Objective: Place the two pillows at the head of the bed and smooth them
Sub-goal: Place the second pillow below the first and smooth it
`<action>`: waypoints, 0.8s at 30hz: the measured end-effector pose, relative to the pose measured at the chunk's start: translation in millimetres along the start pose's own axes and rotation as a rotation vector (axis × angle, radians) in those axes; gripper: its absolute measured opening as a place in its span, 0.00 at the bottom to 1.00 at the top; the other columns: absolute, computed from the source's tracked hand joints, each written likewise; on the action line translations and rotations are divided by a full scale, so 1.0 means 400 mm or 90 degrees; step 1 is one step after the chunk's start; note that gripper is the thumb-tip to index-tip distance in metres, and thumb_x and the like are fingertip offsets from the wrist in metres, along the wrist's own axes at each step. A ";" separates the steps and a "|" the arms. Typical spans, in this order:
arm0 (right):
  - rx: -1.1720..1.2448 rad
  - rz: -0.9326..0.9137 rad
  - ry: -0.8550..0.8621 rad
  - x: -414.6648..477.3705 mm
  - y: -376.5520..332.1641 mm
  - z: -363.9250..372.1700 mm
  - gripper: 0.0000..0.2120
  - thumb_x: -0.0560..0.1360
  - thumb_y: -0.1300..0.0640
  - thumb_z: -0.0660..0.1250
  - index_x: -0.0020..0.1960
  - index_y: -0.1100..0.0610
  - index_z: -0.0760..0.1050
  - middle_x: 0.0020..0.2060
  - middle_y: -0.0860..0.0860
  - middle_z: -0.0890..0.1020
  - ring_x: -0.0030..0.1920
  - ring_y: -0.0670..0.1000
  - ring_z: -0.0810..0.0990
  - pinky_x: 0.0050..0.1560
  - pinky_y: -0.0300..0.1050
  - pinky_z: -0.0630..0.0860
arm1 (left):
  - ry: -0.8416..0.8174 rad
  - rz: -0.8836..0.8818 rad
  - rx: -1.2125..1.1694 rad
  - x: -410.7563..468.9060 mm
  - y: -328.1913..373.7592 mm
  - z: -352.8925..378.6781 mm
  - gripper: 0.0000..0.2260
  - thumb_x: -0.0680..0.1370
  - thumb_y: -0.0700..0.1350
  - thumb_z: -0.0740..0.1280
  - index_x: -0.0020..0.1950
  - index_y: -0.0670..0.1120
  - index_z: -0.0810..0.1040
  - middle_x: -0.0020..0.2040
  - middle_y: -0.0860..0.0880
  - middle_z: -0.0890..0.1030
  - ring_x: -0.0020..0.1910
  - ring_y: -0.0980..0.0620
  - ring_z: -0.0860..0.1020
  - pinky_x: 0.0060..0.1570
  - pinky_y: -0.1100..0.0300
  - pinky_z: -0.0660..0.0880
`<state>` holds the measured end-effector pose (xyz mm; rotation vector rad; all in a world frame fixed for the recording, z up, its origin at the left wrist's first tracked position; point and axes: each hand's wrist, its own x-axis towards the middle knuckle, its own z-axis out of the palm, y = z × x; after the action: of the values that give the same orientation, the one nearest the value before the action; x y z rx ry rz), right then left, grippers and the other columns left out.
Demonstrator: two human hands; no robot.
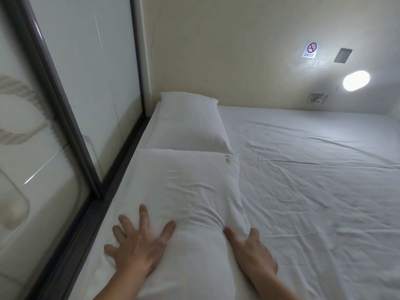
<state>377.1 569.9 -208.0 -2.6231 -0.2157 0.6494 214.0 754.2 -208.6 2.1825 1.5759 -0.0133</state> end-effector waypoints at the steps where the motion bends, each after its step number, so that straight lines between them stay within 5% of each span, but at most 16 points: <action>1: -0.044 -0.014 0.038 0.007 -0.011 -0.004 0.46 0.66 0.21 0.51 0.76 0.48 0.55 0.66 0.58 0.72 0.66 0.60 0.73 0.60 0.55 0.68 | 0.019 0.022 0.011 0.005 0.002 -0.007 0.48 0.62 0.81 0.42 0.76 0.61 0.37 0.79 0.43 0.41 0.77 0.39 0.44 0.69 0.33 0.48; 4: -0.137 -0.250 0.171 0.032 -0.079 -0.014 0.41 0.71 0.25 0.48 0.79 0.43 0.43 0.78 0.53 0.54 0.75 0.57 0.57 0.70 0.58 0.60 | 0.096 0.163 0.050 0.034 0.040 -0.022 0.39 0.69 0.76 0.39 0.75 0.60 0.33 0.78 0.46 0.32 0.77 0.43 0.35 0.70 0.36 0.35; 7: -0.200 -0.442 0.047 0.050 -0.118 0.039 0.36 0.74 0.28 0.44 0.78 0.38 0.40 0.79 0.43 0.42 0.78 0.49 0.41 0.76 0.57 0.46 | 0.010 0.258 0.132 0.036 0.048 0.024 0.33 0.73 0.71 0.37 0.75 0.61 0.32 0.77 0.53 0.30 0.76 0.50 0.32 0.71 0.38 0.33; 9: -0.221 -0.284 -0.055 0.102 -0.061 0.056 0.35 0.75 0.29 0.44 0.78 0.39 0.42 0.80 0.45 0.44 0.79 0.52 0.44 0.75 0.61 0.47 | -0.067 0.209 0.182 0.034 -0.009 0.056 0.33 0.74 0.70 0.38 0.76 0.60 0.34 0.77 0.55 0.32 0.76 0.52 0.34 0.71 0.38 0.34; 11: -0.193 -0.048 -0.055 0.147 -0.003 0.012 0.36 0.75 0.30 0.44 0.79 0.43 0.45 0.80 0.52 0.51 0.77 0.59 0.52 0.72 0.64 0.53 | -0.070 0.114 0.192 0.046 -0.071 0.039 0.33 0.75 0.69 0.38 0.77 0.58 0.37 0.78 0.54 0.36 0.77 0.50 0.37 0.71 0.37 0.36; 12: -0.205 -0.022 -0.015 0.150 0.012 -0.013 0.35 0.76 0.32 0.45 0.79 0.45 0.45 0.80 0.54 0.51 0.77 0.61 0.54 0.72 0.64 0.55 | -0.053 0.064 0.199 0.048 -0.090 0.012 0.33 0.76 0.68 0.38 0.78 0.57 0.39 0.79 0.52 0.38 0.78 0.47 0.39 0.71 0.36 0.37; 15: -0.157 -0.327 0.137 0.087 -0.056 -0.027 0.33 0.79 0.35 0.47 0.79 0.46 0.43 0.80 0.51 0.47 0.79 0.55 0.48 0.76 0.58 0.51 | 0.018 0.067 0.125 0.029 -0.061 -0.030 0.33 0.76 0.67 0.37 0.78 0.55 0.38 0.80 0.49 0.39 0.78 0.44 0.40 0.72 0.36 0.39; 17: -0.176 -0.476 0.032 0.037 -0.112 0.013 0.34 0.77 0.33 0.46 0.79 0.43 0.43 0.79 0.45 0.44 0.78 0.49 0.43 0.77 0.55 0.45 | -0.044 0.154 0.109 -0.028 -0.026 -0.010 0.32 0.76 0.68 0.37 0.77 0.57 0.35 0.78 0.52 0.34 0.77 0.48 0.37 0.72 0.38 0.39; 18: -0.212 -0.420 -0.056 0.037 -0.115 0.036 0.35 0.76 0.30 0.44 0.79 0.42 0.43 0.79 0.44 0.44 0.78 0.50 0.43 0.76 0.57 0.45 | -0.093 0.133 0.104 -0.063 -0.032 0.006 0.33 0.75 0.69 0.37 0.76 0.58 0.34 0.78 0.52 0.33 0.77 0.49 0.36 0.71 0.37 0.39; 21: -0.174 0.038 -0.125 0.078 -0.037 0.003 0.43 0.69 0.26 0.41 0.79 0.46 0.44 0.79 0.56 0.53 0.76 0.62 0.56 0.72 0.64 0.54 | -0.183 -0.082 0.111 -0.170 -0.139 0.022 0.39 0.70 0.74 0.37 0.77 0.58 0.35 0.79 0.49 0.36 0.78 0.47 0.40 0.70 0.32 0.45; 22: -0.173 0.069 -0.107 0.068 -0.015 -0.018 0.41 0.71 0.28 0.42 0.79 0.47 0.44 0.79 0.57 0.54 0.76 0.63 0.57 0.72 0.64 0.55 | -0.194 -0.153 0.123 -0.204 -0.180 0.007 0.41 0.69 0.75 0.36 0.77 0.57 0.36 0.80 0.48 0.39 0.78 0.45 0.43 0.69 0.31 0.46; 24: -0.233 -0.083 -0.023 -0.005 -0.005 -0.043 0.35 0.78 0.35 0.46 0.79 0.49 0.44 0.79 0.56 0.50 0.77 0.59 0.53 0.74 0.61 0.55 | -0.191 -0.239 0.127 -0.260 -0.211 -0.036 0.40 0.71 0.73 0.38 0.78 0.54 0.41 0.80 0.45 0.45 0.77 0.41 0.47 0.69 0.31 0.49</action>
<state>383.4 564.8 -192.6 -2.9121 -0.5595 0.6663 97.8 687.0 -197.7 1.8773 1.8363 -0.6070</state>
